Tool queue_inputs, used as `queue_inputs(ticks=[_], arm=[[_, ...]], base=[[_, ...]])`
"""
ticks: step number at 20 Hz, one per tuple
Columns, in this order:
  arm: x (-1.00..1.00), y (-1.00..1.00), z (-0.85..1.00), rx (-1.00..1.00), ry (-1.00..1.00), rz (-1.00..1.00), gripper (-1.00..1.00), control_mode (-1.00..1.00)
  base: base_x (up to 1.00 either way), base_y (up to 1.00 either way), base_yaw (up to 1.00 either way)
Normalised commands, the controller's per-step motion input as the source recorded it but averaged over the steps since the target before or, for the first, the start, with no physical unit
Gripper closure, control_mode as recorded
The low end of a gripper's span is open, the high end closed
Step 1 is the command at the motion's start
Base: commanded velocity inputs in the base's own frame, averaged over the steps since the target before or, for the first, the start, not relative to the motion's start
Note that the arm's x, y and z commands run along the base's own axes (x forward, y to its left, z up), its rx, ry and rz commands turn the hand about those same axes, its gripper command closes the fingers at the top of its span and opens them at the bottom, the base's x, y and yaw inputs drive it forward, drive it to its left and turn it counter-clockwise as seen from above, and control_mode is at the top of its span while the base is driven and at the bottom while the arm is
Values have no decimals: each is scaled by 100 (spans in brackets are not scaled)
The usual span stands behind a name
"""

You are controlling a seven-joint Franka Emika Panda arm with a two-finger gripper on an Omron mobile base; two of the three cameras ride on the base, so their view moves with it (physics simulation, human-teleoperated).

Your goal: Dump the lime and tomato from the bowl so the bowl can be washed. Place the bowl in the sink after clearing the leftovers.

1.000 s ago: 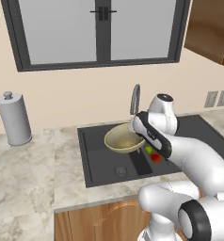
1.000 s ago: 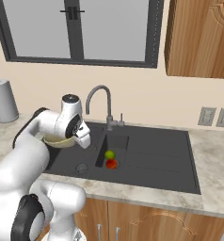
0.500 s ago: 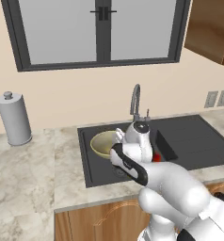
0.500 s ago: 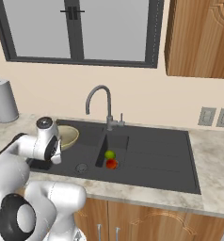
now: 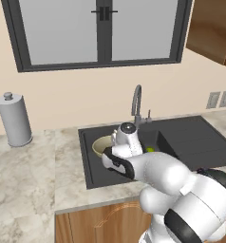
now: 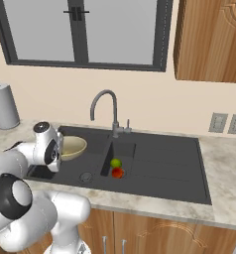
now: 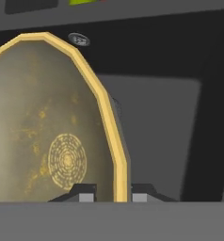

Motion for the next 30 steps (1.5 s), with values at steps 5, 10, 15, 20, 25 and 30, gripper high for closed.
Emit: queue_inputs(ticks=[5, 10, 15, 20, 25, 30], arm=[[30, 0, 0, 0, 7, -3, 100, -100], [6, 0, -28, 0, 5, 0, 100, -100], [0, 0, -51, 0, 6, 0, 100, -100], [18, 0, -31, 0, 5, -1, 100, -100], [42, 0, -21, -2, 1, -3, 100, -100], [19, -5, -46, -4, 5, -4, 100, -100]], base=[[0, 0, 0], [0, 0, 0], [0, 0, 0], [0, 0, 0], [0, 0, 0], [0, 0, 0]])
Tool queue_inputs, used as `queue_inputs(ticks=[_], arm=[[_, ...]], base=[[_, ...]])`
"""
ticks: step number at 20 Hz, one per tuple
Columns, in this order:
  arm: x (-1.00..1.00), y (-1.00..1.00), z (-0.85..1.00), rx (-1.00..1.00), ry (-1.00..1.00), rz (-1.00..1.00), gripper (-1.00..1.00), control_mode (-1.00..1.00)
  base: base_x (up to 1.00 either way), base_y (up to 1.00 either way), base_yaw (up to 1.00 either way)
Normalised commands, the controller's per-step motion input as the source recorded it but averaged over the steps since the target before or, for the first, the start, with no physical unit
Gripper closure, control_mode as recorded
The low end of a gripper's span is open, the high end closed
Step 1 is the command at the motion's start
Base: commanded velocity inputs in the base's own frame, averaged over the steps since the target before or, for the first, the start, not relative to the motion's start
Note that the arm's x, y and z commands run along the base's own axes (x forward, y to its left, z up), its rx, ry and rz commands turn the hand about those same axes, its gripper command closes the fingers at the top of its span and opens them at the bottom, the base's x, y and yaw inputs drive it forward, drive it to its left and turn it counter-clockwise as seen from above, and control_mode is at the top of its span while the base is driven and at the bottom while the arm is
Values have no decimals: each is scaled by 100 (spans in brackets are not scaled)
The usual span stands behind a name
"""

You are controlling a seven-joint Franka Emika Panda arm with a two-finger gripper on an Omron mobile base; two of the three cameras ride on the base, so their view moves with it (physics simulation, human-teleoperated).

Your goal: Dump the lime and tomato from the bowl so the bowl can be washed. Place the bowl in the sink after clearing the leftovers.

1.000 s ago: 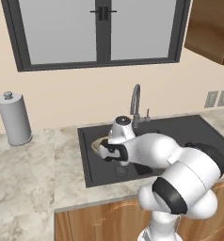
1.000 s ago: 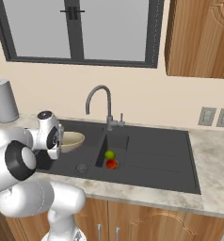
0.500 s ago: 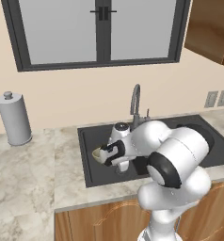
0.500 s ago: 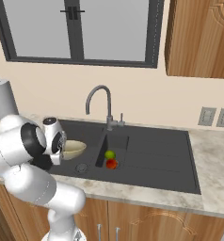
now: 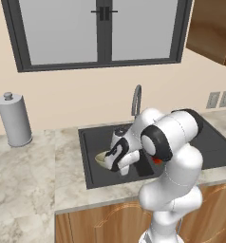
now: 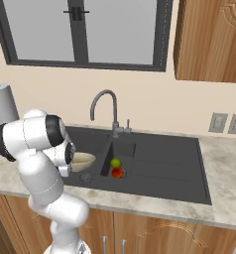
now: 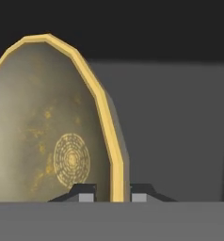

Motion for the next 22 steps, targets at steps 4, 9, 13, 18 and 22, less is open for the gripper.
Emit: queue_inputs(ticks=[4, 9, 13, 18, 22], arm=[[6, -2, -42, -7, 2, -6, 100, -100], [1, 0, -40, -9, 0, -3, 100, -100], [0, 3, 0, 0, -3, -9, -100, -100], [-11, 13, 53, 0, -8, -18, -100, -100], [-9, 36, 100, -7, -26, -19, -100, -100]], base=[[0, 0, 0], [0, 0, 0], [0, 0, 0], [0, 0, 0], [0, 0, 0]])
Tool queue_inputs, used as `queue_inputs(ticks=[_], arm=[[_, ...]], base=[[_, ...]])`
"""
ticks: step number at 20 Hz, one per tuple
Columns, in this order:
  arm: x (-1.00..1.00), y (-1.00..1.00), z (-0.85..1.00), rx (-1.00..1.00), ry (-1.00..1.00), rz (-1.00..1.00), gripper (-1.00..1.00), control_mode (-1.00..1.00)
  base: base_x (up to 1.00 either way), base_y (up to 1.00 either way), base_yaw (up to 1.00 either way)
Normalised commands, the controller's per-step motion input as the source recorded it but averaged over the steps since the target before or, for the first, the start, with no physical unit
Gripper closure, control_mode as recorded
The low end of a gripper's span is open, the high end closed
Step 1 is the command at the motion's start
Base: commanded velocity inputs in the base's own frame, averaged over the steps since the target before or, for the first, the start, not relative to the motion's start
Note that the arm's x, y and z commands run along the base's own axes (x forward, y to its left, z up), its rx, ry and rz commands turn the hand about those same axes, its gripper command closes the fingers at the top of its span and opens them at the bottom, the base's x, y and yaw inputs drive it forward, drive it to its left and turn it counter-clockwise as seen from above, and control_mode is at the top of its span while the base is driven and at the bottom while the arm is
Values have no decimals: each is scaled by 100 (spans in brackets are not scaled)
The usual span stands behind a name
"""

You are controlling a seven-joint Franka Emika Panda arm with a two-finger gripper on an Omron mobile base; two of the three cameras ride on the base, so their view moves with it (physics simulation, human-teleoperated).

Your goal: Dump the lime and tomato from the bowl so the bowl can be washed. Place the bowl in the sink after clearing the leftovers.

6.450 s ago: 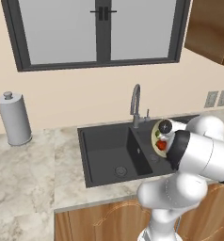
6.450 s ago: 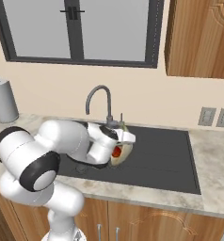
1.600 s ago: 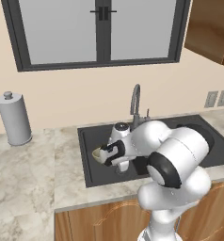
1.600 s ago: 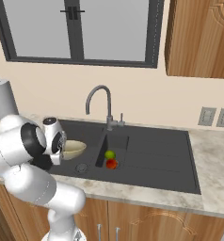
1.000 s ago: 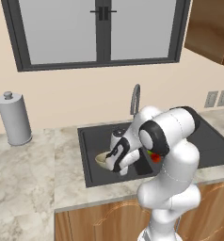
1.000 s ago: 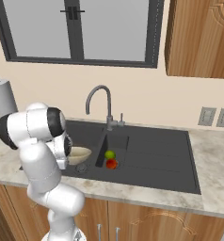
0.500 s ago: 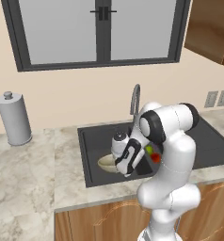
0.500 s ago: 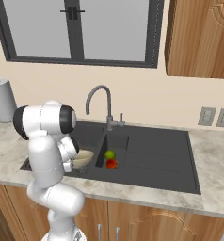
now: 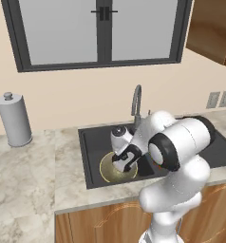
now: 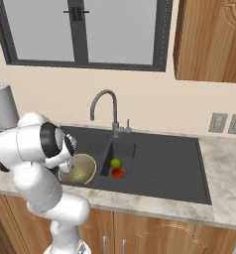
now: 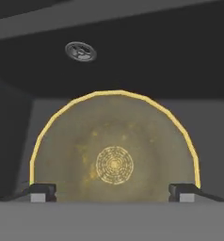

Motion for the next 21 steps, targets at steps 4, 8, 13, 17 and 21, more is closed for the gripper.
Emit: queue_inputs(ticks=[4, 8, 13, 17, 21], arm=[[-24, 37, 100, -7, -32, -17, -100, -100], [-60, 24, 100, -4, -37, -23, -100, -100], [-95, 4, 100, 0, -43, -9, -100, -100], [-100, 0, 100, -1, -55, -2, -100, -100], [-100, 17, 97, -15, -74, 0, -100, -100]], base=[[0, 0, 0], [0, 0, 0], [0, 0, 0], [0, 0, 0], [0, 0, 0]])
